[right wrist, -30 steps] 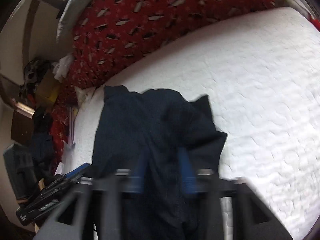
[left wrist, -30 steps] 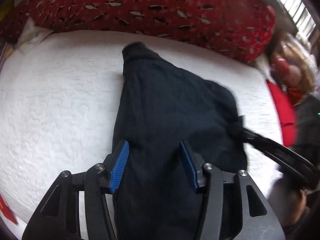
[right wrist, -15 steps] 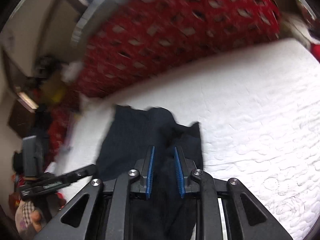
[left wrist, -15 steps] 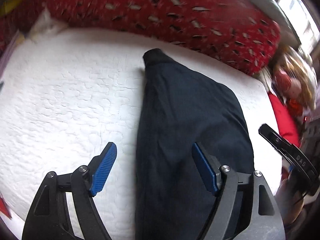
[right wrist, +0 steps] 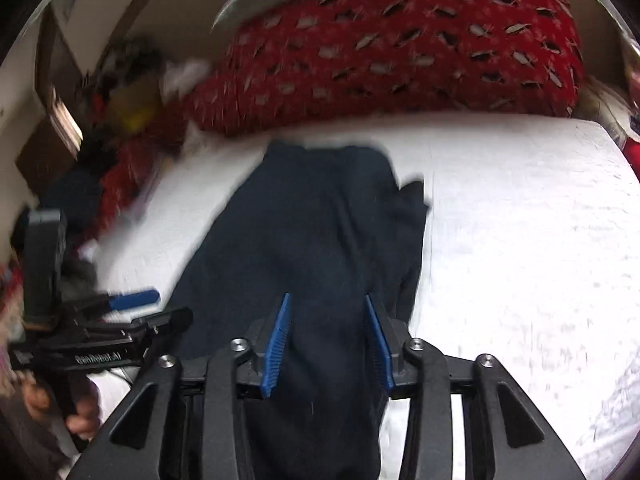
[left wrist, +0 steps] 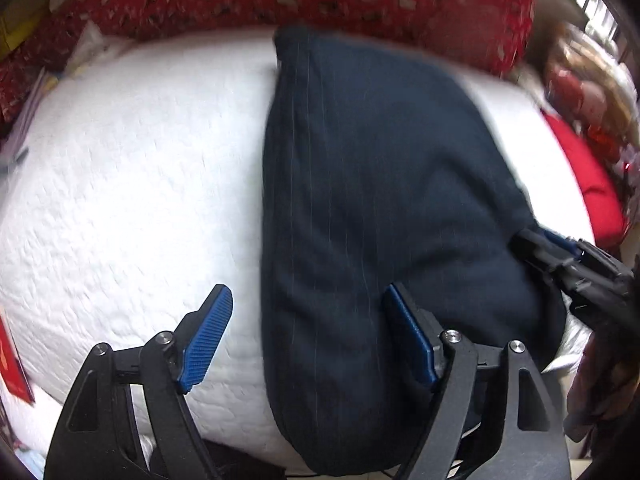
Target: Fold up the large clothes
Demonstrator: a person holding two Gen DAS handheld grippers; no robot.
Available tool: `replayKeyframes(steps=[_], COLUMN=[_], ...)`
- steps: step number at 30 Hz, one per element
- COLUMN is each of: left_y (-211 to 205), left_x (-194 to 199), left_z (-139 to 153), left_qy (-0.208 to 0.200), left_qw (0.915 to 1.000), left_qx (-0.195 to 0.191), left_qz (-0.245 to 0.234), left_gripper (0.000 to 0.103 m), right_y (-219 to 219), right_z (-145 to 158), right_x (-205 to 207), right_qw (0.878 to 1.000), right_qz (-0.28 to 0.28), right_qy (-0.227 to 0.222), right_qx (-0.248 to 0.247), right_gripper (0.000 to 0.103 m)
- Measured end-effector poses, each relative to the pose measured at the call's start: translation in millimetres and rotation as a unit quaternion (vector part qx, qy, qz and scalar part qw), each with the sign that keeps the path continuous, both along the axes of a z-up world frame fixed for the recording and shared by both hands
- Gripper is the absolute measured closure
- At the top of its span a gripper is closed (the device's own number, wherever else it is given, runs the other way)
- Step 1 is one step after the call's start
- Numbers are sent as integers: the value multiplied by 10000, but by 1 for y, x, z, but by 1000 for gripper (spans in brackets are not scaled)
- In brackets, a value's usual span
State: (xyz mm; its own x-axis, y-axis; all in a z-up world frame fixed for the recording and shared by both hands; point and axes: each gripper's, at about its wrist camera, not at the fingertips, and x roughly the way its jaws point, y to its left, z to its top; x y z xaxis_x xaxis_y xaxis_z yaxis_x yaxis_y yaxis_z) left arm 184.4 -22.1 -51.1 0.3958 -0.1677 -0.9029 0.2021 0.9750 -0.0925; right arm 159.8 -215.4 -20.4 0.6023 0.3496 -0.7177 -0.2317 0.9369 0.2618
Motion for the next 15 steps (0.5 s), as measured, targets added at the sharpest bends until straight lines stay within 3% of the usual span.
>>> replayKeyframes(steps=[2, 5, 8, 12, 15], left_y=[3, 5, -1, 1, -1], left_x=[-5, -29, -44, -56, -62], left_z=[1, 17, 9, 5, 9], left_qy=[120, -244, -333, -209, -279], left_qw=[9998, 9997, 9993, 9998, 9995], left_qx=[-121, 12, 163, 37, 99], left_qz=[69, -23, -88, -39, -76], left_gripper=[23, 24, 23, 23, 23], right_y=[4, -4, -6, -10, -17], right_z=[-30, -14, -4, -39, -40], right_x=[-1, -20, -43, -55, -64], right_qw=[9961, 9975, 9982, 9916, 9914], right_qz=[-61, -313, -285, -564, -777], right_qy=[520, 392, 223, 695, 710], right_qx=[-708, -500, -479, -929, -782], right_gripper=[60, 60, 58, 55, 53])
